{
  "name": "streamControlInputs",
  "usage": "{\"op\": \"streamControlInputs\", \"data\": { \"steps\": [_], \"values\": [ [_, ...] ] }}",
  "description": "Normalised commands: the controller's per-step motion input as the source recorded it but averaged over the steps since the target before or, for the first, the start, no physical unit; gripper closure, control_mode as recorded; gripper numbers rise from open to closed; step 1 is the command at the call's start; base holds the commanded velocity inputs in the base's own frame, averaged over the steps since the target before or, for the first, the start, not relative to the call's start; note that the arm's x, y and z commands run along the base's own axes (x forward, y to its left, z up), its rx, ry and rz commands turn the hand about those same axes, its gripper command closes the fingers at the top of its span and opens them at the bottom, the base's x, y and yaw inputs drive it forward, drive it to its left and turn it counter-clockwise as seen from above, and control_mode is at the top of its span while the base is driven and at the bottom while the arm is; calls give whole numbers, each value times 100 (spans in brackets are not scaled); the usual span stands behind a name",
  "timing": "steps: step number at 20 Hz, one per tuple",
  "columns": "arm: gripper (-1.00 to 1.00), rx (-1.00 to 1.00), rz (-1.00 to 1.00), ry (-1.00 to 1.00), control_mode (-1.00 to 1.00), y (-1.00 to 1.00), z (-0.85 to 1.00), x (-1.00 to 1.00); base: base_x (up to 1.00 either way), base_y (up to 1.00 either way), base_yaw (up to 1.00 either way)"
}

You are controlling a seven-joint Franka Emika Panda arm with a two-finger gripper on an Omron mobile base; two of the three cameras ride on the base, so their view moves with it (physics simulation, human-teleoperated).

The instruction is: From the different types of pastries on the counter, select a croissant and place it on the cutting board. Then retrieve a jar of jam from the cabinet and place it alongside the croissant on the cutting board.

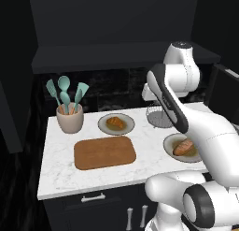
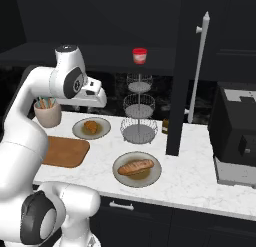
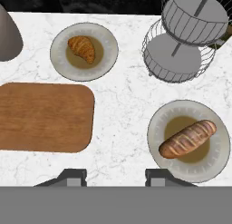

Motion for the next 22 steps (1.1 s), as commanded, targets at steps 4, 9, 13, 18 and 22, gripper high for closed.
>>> {"op": "streamControlInputs", "data": {
  "steps": [4, 9, 13, 18, 22],
  "values": [
    [-100, 0, 0, -3, -100, 0, 0, 0, 0, 0, 0],
    [-100, 0, 0, -4, -100, 13, -22, -1, 0, 0, 0],
    [-100, -3, 5, 0, -100, 42, -61, 0, 0, 0, 0],
    [-100, -1, 9, 0, -100, 29, -60, 13, 0, 0, 0],
    [-100, 0, 10, 0, -100, 3, -38, 31, 0, 0, 0]
  ]
}}
